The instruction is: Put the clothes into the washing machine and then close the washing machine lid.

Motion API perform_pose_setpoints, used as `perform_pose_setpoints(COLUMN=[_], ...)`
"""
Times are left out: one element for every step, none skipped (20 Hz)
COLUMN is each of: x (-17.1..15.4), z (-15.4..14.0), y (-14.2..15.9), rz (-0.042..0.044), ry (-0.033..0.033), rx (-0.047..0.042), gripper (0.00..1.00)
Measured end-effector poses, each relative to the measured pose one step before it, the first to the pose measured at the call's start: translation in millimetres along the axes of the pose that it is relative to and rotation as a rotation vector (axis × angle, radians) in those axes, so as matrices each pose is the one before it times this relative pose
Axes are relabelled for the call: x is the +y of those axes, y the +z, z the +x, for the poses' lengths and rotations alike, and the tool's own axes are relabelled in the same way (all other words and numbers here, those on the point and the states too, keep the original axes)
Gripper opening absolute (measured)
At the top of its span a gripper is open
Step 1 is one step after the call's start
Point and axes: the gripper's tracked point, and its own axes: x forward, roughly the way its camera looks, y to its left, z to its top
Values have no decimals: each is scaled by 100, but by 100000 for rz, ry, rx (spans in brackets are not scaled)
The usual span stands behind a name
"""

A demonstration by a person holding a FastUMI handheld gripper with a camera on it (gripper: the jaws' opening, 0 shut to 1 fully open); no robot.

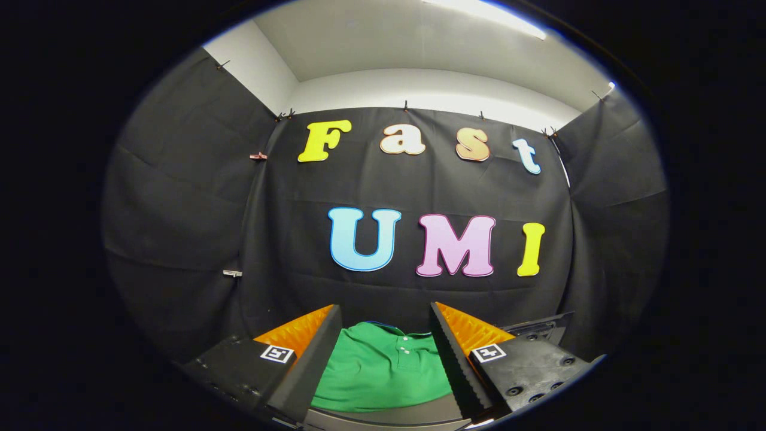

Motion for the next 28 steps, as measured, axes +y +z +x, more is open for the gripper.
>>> perform_pose_setpoints(x=[-2, 62, -263, -375, -241, -243, -125, 43, 103, -26, 196, 86, 54, -63, -91, -86, 30, 11, 147, 91, 36, -120, -91, -62, 255, 148, -25, -161], z=[43, 3, 92, 60, -8, 128, 240, 176, 109, 160, 142, 89, -37, 49, 93, 56, 180, 99, 157, 56, 95, 173, 319, 325, 510, 504, 609, 592], y=[-29, -44, 112, 73, -96, -219, -357, -305, -330, -238, -134, -126, 2, -20, 12, 8, -222, -135, -308, -372, -575, -538, -480, -724, -708, -866, -679, -444], rz=[238, -625, -1471, -909, 56, 586, 654, 350, -473, -1107, -812, -429, -91, 95, -16, -35, -145, -148, -125, 8, 524, 665, 493, 462, 239, -453, -1102, -1378], ry=[64, 326, -525, -1251, -1074, -1141, -757, -174, 59, -6, 374, 204, 96, -199, -276, -46, -135, 174, 687, 585, 532, -163, -270, 216, 1117, 1024, 857, 394], rx=[-196, -570, -838, -923, -535, 155, 774, 1188, 992, 790, 564, 588, 412, 241, 253, 485, 501, 506, 925, 1517, 2062, 2487, 2664, 3049, 3656, 4225, 3826, 2438], gripper=[92, 92, 92, 92, 92, 92, 92, 92, 92, 92, 92, 92, 92, 92, 92, 92, 92, 92, 92, 92, 92, 92, 92, 92, 92, 92, 92, 92])
